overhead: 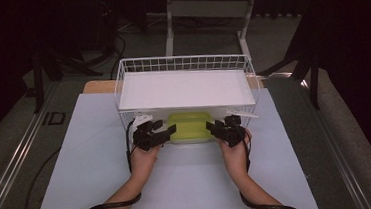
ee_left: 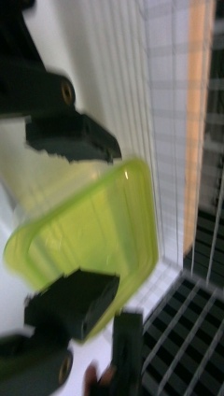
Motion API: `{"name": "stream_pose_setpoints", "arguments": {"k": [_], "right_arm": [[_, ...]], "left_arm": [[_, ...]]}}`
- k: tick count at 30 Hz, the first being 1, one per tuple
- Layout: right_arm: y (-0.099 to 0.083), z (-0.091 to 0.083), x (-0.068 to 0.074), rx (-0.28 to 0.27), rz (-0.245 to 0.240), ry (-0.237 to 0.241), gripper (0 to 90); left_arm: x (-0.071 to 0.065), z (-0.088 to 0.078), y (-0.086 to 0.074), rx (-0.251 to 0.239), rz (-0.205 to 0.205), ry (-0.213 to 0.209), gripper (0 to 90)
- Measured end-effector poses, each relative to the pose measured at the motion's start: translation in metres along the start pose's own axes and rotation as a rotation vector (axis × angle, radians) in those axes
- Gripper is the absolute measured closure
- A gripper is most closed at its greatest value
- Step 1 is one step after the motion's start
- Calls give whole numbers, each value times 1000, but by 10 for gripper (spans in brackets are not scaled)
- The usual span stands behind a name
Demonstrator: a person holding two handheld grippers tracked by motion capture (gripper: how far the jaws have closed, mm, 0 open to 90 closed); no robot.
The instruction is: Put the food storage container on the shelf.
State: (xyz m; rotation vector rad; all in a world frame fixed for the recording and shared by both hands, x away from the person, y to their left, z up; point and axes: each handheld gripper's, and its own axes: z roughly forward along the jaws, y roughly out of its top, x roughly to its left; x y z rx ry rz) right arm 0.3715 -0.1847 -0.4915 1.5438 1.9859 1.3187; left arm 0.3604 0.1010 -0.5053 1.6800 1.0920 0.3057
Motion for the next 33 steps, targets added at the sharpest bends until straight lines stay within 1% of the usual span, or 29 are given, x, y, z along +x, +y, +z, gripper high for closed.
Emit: {"name": "stream_pose_setpoints", "arguments": {"k": [1,2,3,4,6,7,9,10,11,13,14,15,16,17,19,20,21,22,24,25,27,28,29,31,33], "right_arm": [[0,-2,3,1,-14,2,545],[0,-5,5,-3,-35,-5,540],[0,-8,8,-11,-44,-6,537],[-1,-11,10,-18,-55,1,531],[-1,-18,14,-26,-68,15,528],[-1,-21,16,-23,-74,28,523],[-2,-25,20,-14,-78,48,521],[-4,-27,21,-6,-82,56,521],[-6,-28,22,-4,-87,59,520],[-10,-31,26,3,-104,59,521],[-13,-32,28,7,-112,56,526],[-15,-33,29,12,-117,59,537],[-18,-33,31,20,-117,67,539],[-20,-34,32,31,-120,73,552],[-26,-34,35,46,-120,82,585],[-28,-33,37,55,-121,88,599],[-31,-32,38,62,-121,90,612],[-33,-32,38,66,-124,86,644],[-37,-29,40,78,-122,93,694],[-39,-28,40,84,-123,95,750],[-42,-23,41,111,-136,75,879],[-44,-20,41,125,-133,74,899],[-44,-18,41,133,-130,75,900],[-46,-12,44,143,-149,60,900],[-47,-6,44,154,-153,56,900]], "left_arm": [[-2,-1,0,2,19,13,301],[-3,-2,-1,7,31,11,271],[-4,-4,-2,6,29,-7,248],[-4,-6,-3,-3,33,-17,224],[-5,-10,-5,7,35,-26,202],[-6,-13,-6,6,28,-23,190],[-7,-19,-9,37,-1,-43,190],[-8,-22,-11,42,0,-47,190],[-9,-26,-14,48,11,-53,190],[-12,-32,-18,63,25,-79,188],[-13,-35,-20,71,26,-95,159],[-14,-38,-21,84,27,-102,139],[-15,-40,-23,92,30,-111,138],[-16,-43,-24,98,31,-123,118],[-19,-48,-27,102,45,-117,44],[-19,-52,-28,96,41,-133,31],[-19,-54,-30,95,38,-147,31],[-19,-57,-32,85,40,-154,31],[-21,-62,-36,75,46,-156,31],[-22,-64,-38,71,53,-149,31],[-22,-65,-42,66,52,-147,31],[-22,-65,-44,64,51,-145,31],[-22,-66,-47,65,49,-143,31],[-21,-66,-50,58,40,-148,31],[-20,-65,-51,48,39,-142,31]]}}
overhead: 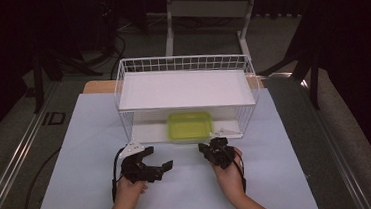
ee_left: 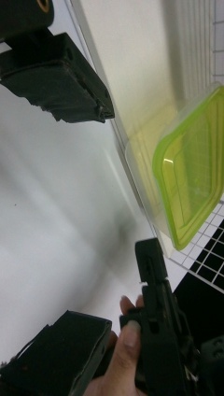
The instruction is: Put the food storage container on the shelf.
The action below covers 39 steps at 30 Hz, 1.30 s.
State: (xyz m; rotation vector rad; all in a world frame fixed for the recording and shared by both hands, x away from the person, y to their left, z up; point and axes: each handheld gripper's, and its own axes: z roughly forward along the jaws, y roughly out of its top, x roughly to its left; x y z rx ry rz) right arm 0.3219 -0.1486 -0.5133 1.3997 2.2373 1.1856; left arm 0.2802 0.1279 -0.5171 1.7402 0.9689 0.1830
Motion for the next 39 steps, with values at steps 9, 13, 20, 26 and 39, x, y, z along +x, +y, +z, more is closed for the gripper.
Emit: {"name": "stream_pose_setpoints", "arguments": {"k": [9,13,20,26,39], "right_arm": [[7,21,-2,2,11,-9,900],[11,26,-2,-2,13,-16,900],[19,40,2,-20,0,-28,900],[24,55,4,-26,13,-22,900],[41,70,-1,-48,35,-46,900]], "left_arm": [[2,1,3,-6,44,38,30],[3,3,0,9,41,37,30],[2,5,-3,15,36,28,30],[2,6,-4,13,30,21,31],[4,4,-5,14,22,24,30]]}}
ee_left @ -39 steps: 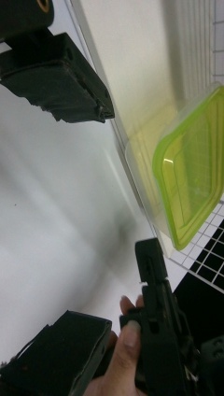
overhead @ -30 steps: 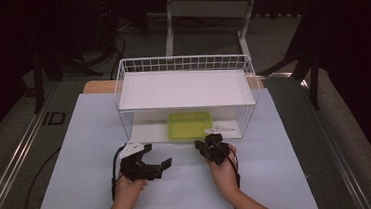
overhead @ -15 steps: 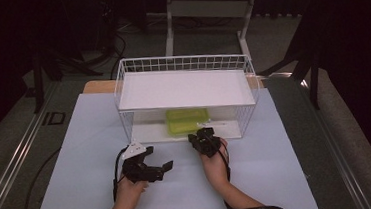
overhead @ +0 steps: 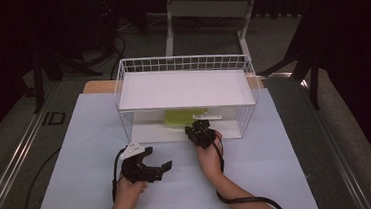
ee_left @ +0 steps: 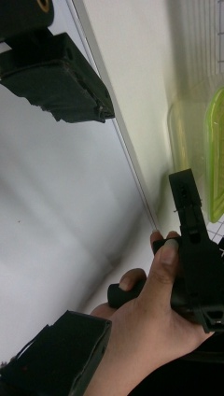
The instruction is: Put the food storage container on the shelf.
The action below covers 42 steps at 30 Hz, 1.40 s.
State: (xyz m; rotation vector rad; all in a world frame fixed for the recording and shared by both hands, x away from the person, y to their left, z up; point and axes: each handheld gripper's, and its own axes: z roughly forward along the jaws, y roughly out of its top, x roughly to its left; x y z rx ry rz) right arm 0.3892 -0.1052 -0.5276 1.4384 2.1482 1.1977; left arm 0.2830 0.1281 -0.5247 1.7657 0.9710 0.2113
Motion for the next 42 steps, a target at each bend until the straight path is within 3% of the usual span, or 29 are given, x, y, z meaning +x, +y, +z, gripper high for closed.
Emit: {"name": "stream_pose_setpoints", "arguments": {"k": [4,10,14,18,22,24,28,30,36,42], "right_arm": [[2,2,-3,3,-4,-8,900],[7,5,-3,27,33,-21,900],[6,5,-2,19,4,-30,899],[4,-1,3,4,-20,-2,893],[1,-11,9,-6,-19,28,864],[-1,-17,10,3,4,54,856],[-4,-35,17,-1,-65,80,761],[-4,-43,17,-2,-72,94,689],[-8,-66,19,-41,-116,134,382],[-18,-88,22,-93,-152,195,168]], "left_arm": [[-1,-1,-1,-3,2,15,31],[-3,0,0,-2,5,3,31],[-4,0,-1,-1,3,-3,30],[-4,-1,0,-2,6,-2,30],[-5,-3,3,-10,9,1,30],[-5,-6,4,-16,9,-7,31],[-6,-11,9,-30,35,-30,30],[-6,-14,12,-29,49,-43,30],[-12,-27,20,-39,104,-63,31],[-11,-40,25,-47,106,-98,30]]}}
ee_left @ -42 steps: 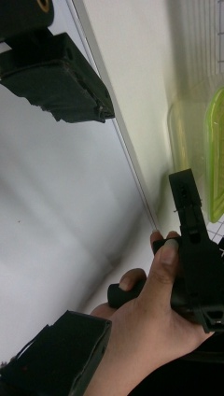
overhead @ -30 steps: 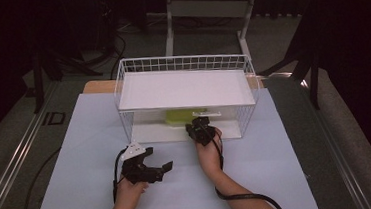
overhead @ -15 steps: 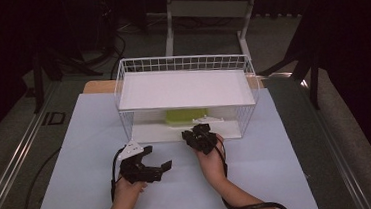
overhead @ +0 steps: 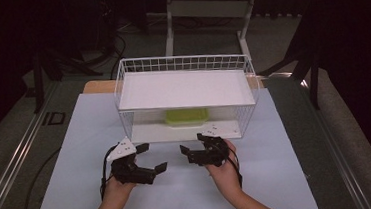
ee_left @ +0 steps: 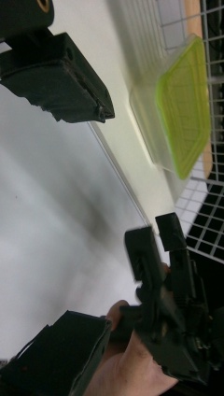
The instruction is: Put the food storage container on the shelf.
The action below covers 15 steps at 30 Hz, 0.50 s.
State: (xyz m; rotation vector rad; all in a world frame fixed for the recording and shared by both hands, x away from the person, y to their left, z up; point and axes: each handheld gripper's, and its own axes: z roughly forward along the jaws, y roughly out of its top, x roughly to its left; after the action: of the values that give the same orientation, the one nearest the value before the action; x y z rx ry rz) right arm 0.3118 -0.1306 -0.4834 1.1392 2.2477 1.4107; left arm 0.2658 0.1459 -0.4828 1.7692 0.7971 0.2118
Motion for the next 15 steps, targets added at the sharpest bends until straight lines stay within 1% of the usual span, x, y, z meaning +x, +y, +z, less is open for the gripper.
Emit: {"name": "stream_pose_setpoints", "arguments": {"k": [2,3,4,5,6,8,10,11,12,15], "right_arm": [[-1,-7,1,-13,-9,17,162],[-1,-9,1,-11,-16,23,154],[-1,-9,1,-11,-16,23,154],[-3,-15,0,-21,-16,33,145],[-4,-18,0,-23,-21,38,145],[-6,-23,-1,-16,-44,44,148],[-9,-28,-1,-19,-43,47,149],[-11,-31,-2,-23,-41,46,149],[-13,-33,-2,-21,-50,35,148],[-17,-39,-4,-23,-63,28,148]], "left_arm": [[-1,-3,1,5,17,-13,30],[-2,-4,1,13,28,-9,30],[-2,-4,1,13,28,-9,30],[-5,-7,1,26,46,-17,30],[-6,-8,2,31,43,-25,30],[-8,-12,2,33,57,-18,30],[-8,-15,2,19,57,-26,30],[-9,-16,2,21,62,-25,30],[-9,-17,2,24,67,-21,30],[-9,-19,-1,20,59,-32,30]]}}
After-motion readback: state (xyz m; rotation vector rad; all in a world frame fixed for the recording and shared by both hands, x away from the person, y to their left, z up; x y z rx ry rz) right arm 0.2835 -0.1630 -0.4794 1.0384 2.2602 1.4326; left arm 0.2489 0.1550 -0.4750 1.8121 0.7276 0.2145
